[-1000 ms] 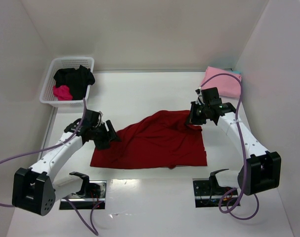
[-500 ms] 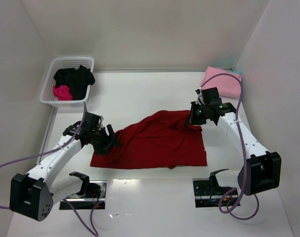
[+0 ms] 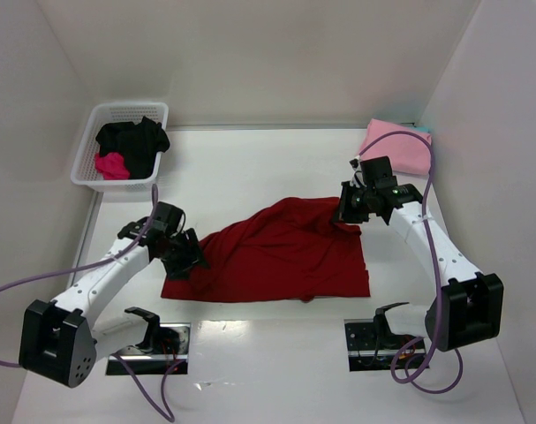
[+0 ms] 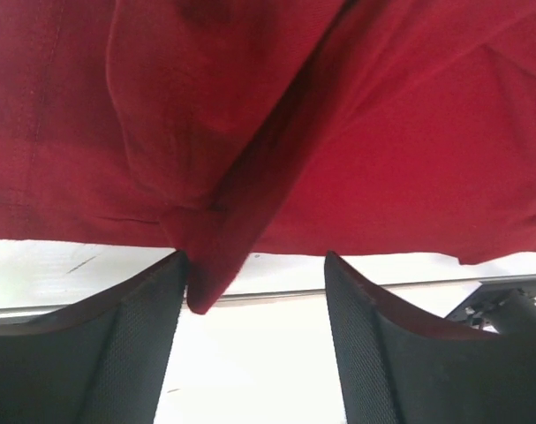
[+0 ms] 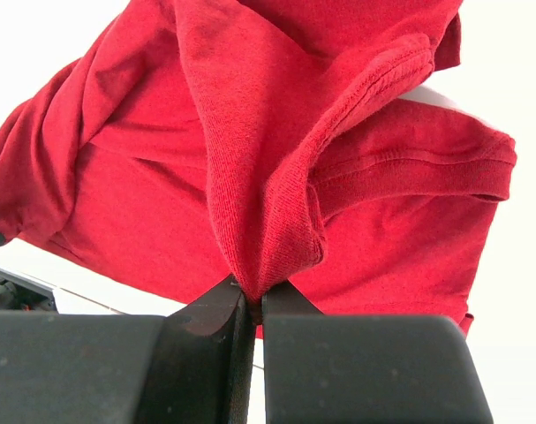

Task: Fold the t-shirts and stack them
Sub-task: Flatten out the tshirt

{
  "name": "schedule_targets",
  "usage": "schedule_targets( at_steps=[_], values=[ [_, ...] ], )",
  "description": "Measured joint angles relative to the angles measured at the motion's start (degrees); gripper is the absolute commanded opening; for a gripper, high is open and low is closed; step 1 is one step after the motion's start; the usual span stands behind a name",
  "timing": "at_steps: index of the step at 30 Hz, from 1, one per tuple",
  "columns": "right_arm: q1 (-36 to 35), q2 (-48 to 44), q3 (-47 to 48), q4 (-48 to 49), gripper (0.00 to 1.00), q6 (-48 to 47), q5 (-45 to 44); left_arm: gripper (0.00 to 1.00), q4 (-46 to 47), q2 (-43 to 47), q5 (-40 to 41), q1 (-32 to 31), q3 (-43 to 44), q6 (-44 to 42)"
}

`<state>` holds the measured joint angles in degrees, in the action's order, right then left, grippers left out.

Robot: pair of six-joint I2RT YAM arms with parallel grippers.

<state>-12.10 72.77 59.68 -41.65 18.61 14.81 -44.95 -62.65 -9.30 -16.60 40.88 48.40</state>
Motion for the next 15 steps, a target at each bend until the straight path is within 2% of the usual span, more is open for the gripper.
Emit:
schedule_targets(
  at_steps=[3,4,6,7,11,15],
  values=[
    [0.0,0.0,0.0,0.0,0.06,0.0,0.0,0.57,-0.1,-0.9,0.2,-0.1,0.0,0.1],
    [0.0,0.0,0.0,0.0,0.06,0.0,0.0,0.49,-0.1,-0.9,0.3,-0.2,0.0,0.1],
    [0.0,0.0,0.0,0.0,0.06,0.0,0.0,0.42,-0.2,-0.9,0.4,-0.5,0.0,0.2],
    [0.0,0.0,0.0,0.0,0.06,0.0,0.0,0.29,-0.2,-0.9,0.4,-0.6,0.0,0.0],
    [0.0,0.0,0.0,0.0,0.06,0.0,0.0,0.03,-0.3,-0.9,0.5,-0.6,0.0,0.2],
    [0.0,0.0,0.0,0.0,0.06,0.0,0.0,0.0,-0.5,-0.8,0.7,-0.6,0.0,0.0]
  ],
)
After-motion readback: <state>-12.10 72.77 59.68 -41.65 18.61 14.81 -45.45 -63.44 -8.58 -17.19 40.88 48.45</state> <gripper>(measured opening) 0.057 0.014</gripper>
